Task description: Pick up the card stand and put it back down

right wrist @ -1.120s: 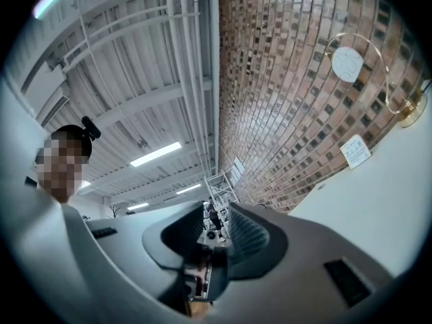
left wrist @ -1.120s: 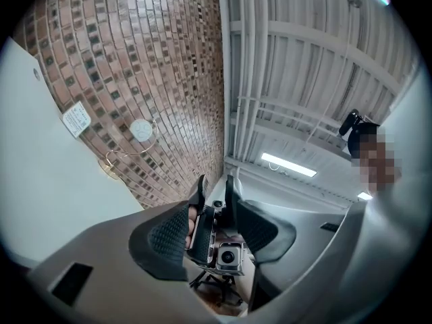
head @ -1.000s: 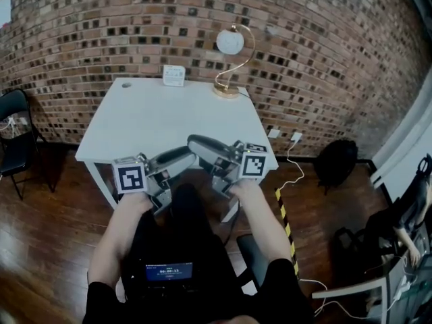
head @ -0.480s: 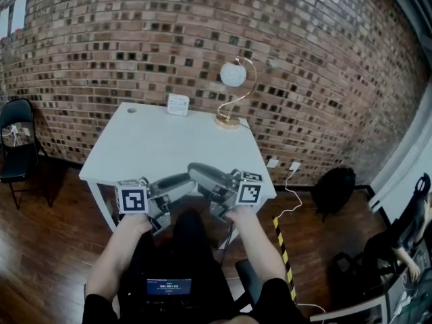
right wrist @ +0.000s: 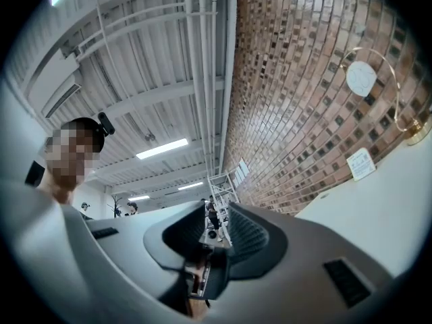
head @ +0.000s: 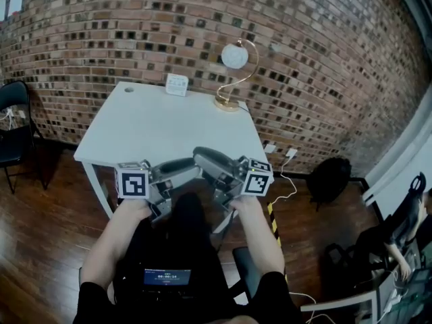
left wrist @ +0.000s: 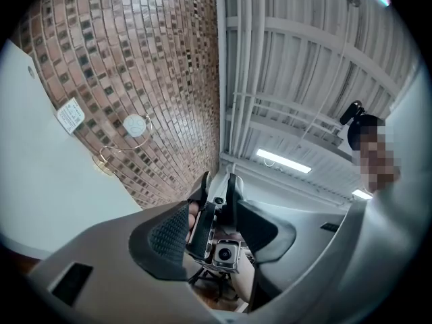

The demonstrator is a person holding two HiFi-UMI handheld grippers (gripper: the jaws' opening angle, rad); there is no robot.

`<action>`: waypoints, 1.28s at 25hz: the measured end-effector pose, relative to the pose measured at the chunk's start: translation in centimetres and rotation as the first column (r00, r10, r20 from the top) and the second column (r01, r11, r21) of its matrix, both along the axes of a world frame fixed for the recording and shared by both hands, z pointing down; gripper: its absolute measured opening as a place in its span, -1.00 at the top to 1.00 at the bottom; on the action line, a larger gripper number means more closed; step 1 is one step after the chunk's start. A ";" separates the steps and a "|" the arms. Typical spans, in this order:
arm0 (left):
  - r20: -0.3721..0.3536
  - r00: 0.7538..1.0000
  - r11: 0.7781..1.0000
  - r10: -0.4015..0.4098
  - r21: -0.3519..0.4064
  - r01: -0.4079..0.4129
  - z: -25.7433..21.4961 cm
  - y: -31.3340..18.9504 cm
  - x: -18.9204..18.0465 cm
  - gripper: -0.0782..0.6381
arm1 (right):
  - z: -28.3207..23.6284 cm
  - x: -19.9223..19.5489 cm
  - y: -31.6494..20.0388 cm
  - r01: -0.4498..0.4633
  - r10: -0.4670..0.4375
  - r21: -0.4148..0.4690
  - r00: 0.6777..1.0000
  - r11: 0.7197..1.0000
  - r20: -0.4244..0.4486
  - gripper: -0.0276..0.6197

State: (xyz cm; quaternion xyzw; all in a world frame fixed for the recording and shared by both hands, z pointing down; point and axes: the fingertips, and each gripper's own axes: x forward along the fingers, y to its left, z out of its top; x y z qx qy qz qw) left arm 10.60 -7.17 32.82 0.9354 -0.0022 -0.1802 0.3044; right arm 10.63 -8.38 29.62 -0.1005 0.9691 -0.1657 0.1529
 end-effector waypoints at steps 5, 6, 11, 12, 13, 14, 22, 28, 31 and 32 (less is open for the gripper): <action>0.019 0.999 1.000 -0.025 0.009 0.025 0.0 -0.3 -0.3 0.18 | -0.4 0.6 -0.2 -0.027 0.027 0.014 1.000 1.000 0.001 0.57; 0.012 1.000 1.000 -0.021 0.000 0.021 -0.1 -0.3 -0.3 0.18 | -0.5 0.7 -0.3 -0.030 0.030 0.015 1.000 0.999 0.001 0.57; 0.037 0.997 0.996 -0.061 0.068 0.059 -1.1 -0.5 -1.1 0.18 | 0.0 1.0 -0.4 -0.037 0.037 0.006 0.999 0.999 -0.011 0.57; 0.038 0.997 0.994 -0.067 0.085 0.063 -1.4 -0.7 -1.1 0.18 | -0.2 1.1 -0.4 -0.038 0.038 0.011 0.999 0.999 -0.016 0.57; 0.035 0.997 0.994 -0.067 0.093 0.064 -1.7 -0.9 -1.1 0.18 | -0.5 1.2 -0.5 -0.037 0.038 0.022 0.999 0.999 -0.021 0.57; 0.031 0.997 0.993 -0.066 0.098 0.063 -1.8 -1.1 -1.0 0.18 | -0.9 1.2 -0.6 -0.036 0.037 0.036 0.999 0.999 -0.023 0.57; 0.021 0.998 0.997 -0.061 0.042 0.060 -1.2 -1.3 -0.7 0.18 | -1.6 0.5 -0.1 -0.004 0.004 0.044 1.000 0.999 -0.001 0.57; 0.029 0.997 0.997 -0.073 -0.001 0.073 -0.7 -1.2 -1.3 0.18 | -1.6 0.0 0.5 0.012 -0.013 0.045 1.000 0.999 0.013 0.59; 0.016 0.998 0.998 -0.063 0.001 0.063 -0.8 -0.6 -1.6 0.18 | -1.6 -0.3 1.2 0.012 -0.013 0.060 1.000 0.998 0.008 0.62; 0.004 0.999 0.999 -0.050 0.000 0.050 -0.8 -0.2 -1.5 0.18 | -1.6 -0.4 1.5 0.010 -0.010 0.066 1.000 0.998 0.002 0.62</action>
